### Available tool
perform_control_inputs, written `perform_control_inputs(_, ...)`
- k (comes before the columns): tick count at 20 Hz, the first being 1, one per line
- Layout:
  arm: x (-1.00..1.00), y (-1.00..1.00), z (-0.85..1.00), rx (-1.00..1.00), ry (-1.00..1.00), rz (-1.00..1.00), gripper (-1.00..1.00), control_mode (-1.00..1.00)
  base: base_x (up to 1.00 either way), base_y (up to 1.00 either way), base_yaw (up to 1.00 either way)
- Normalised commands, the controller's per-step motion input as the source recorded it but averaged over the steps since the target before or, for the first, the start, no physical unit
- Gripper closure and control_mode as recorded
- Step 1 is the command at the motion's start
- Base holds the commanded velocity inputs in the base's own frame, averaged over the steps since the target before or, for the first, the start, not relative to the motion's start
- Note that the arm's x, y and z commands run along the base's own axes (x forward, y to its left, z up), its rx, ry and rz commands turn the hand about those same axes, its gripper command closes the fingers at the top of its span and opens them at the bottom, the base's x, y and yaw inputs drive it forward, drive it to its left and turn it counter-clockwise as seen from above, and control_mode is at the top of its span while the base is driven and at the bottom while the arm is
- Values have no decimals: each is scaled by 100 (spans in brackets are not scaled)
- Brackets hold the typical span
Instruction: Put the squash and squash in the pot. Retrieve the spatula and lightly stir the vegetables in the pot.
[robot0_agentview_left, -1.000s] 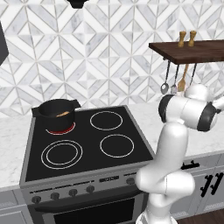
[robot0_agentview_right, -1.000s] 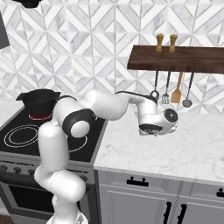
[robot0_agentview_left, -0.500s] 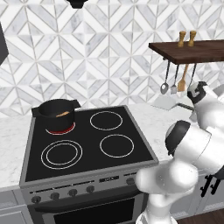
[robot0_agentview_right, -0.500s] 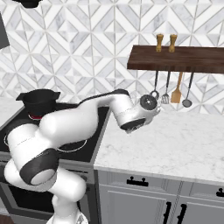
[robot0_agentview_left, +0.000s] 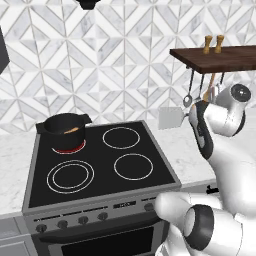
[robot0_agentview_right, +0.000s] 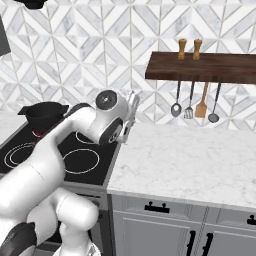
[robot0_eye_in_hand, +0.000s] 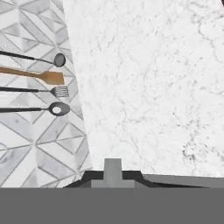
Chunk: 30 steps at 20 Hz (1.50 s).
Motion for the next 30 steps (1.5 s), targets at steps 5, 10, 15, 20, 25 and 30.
perform_control_inputs(5, -2, 48, 85, -63, -13, 54, 100, -100, 0, 0, 0)
perform_control_inputs(10, 0, 16, 53, -65, -12, 58, 100, -100, 0, 0, 0)
perform_control_inputs(15, 0, 23, 37, -76, -23, 53, 100, -100, 0, 0, 0)
perform_control_inputs(20, 18, 52, 29, -88, -8, 35, 100, -100, 0, 0, 0)
perform_control_inputs(25, 38, 45, 4, -92, 0, 26, 100, -100, 0, 0, 0)
perform_control_inputs(30, 12, 24, -3, -53, 0, 8, 100, 100, 0, 11, 0)
